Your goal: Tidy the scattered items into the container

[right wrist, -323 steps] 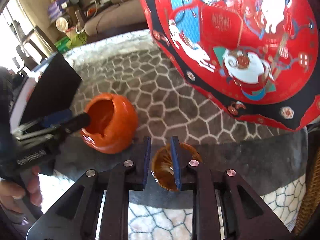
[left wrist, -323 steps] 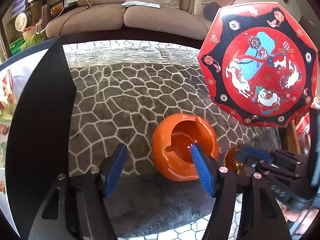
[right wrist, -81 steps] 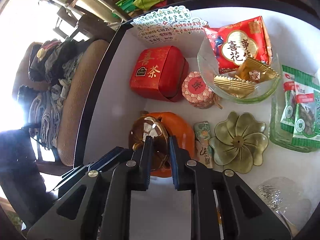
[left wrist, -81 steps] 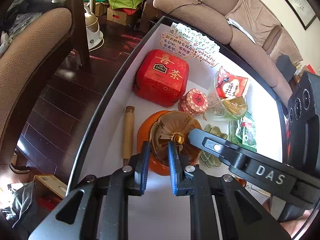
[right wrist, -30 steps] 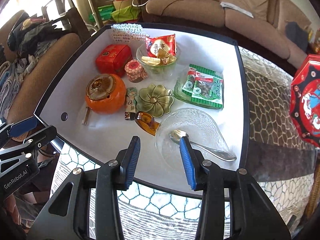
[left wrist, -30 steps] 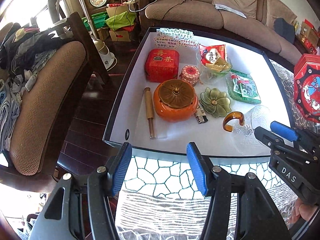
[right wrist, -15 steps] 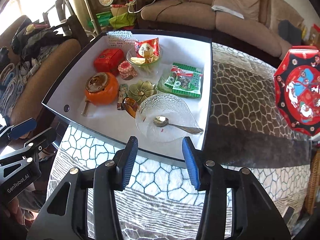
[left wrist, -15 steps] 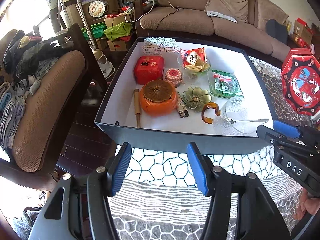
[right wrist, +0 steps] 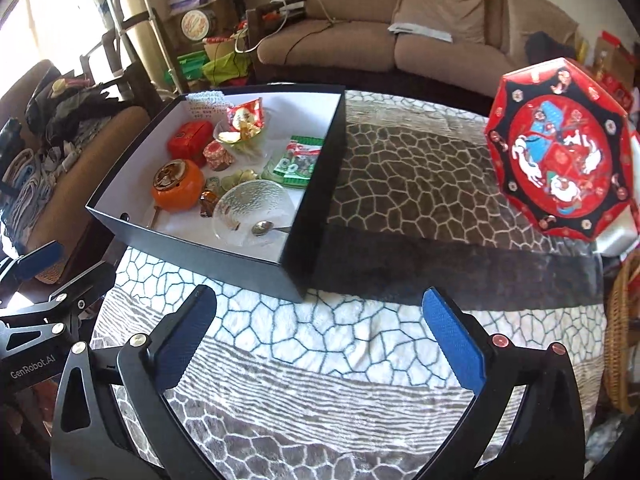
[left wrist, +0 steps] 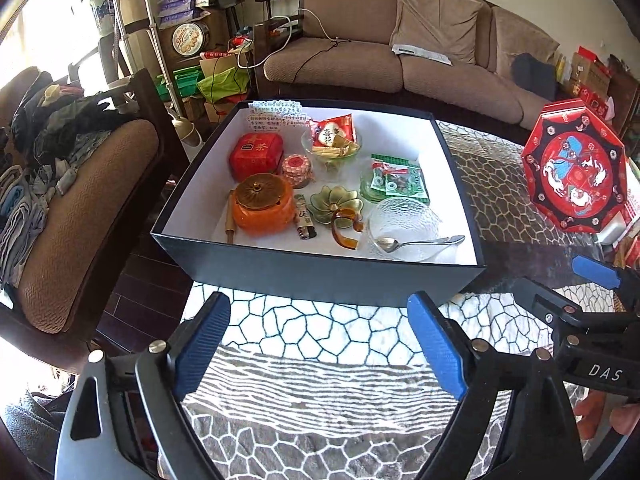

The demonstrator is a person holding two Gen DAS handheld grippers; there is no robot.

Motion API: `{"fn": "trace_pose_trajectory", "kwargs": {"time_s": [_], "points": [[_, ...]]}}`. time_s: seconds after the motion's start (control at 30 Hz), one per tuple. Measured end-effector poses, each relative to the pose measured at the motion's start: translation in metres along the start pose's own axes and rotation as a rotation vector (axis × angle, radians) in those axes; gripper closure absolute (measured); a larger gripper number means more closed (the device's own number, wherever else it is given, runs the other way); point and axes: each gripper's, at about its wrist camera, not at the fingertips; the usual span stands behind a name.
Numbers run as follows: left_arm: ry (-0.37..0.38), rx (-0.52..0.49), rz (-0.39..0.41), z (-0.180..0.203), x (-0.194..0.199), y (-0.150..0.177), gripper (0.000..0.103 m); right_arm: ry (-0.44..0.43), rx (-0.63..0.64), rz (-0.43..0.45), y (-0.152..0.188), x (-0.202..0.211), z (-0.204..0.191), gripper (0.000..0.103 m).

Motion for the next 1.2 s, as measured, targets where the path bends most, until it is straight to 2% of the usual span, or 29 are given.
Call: {"fn": "trace_pose_trajectory", "kwargs": {"time_s": [0.03, 0.13, 0.23, 0.47, 0.57, 0.67, 0.93, 1.2], "points": [[-0.006, -0.008, 0.008, 0.006, 0.002, 0.001, 0.000, 0.015, -0.008, 0.006, 0.003, 0.003, 0.009, 0.000], [-0.016, -0.038, 0.044, 0.026, 0.007, 0.004, 0.000, 0.047, -0.044, 0.019, 0.013, 0.006, 0.040, 0.000], [0.011, -0.060, 0.070, 0.052, 0.007, 0.007, 0.000, 0.074, -0.091, 0.022, 0.026, 0.000, 0.076, 0.000], [0.069, -0.201, 0.134, 0.144, -0.013, 0.030, 0.000, 0.159, -0.173, 0.016, 0.058, -0.034, 0.154, 0.000], [0.103, -0.236, 0.118, 0.177, -0.032, 0.040, 0.000, 0.216, -0.189, 0.016, 0.066, -0.049, 0.180, 0.000], [0.132, -0.231, 0.093, 0.199, -0.052, 0.045, 0.000, 0.227, -0.191, 0.003, 0.070, -0.063, 0.197, 0.000], [0.157, -0.166, 0.027, 0.228, -0.107, 0.054, 0.000, 0.235, -0.190, -0.005, 0.082, -0.097, 0.225, 0.000], [0.110, -0.111, -0.026, 0.227, -0.156, 0.060, 0.000, 0.197, -0.209, -0.034, 0.095, -0.130, 0.229, 0.000]]}}
Point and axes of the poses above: each gripper's, at about its wrist camera, not at the fingertips, and x roughly against the way its jaws point, z to its right, y to its underside, and after that the axes turned 5 degrees about y, right-handed
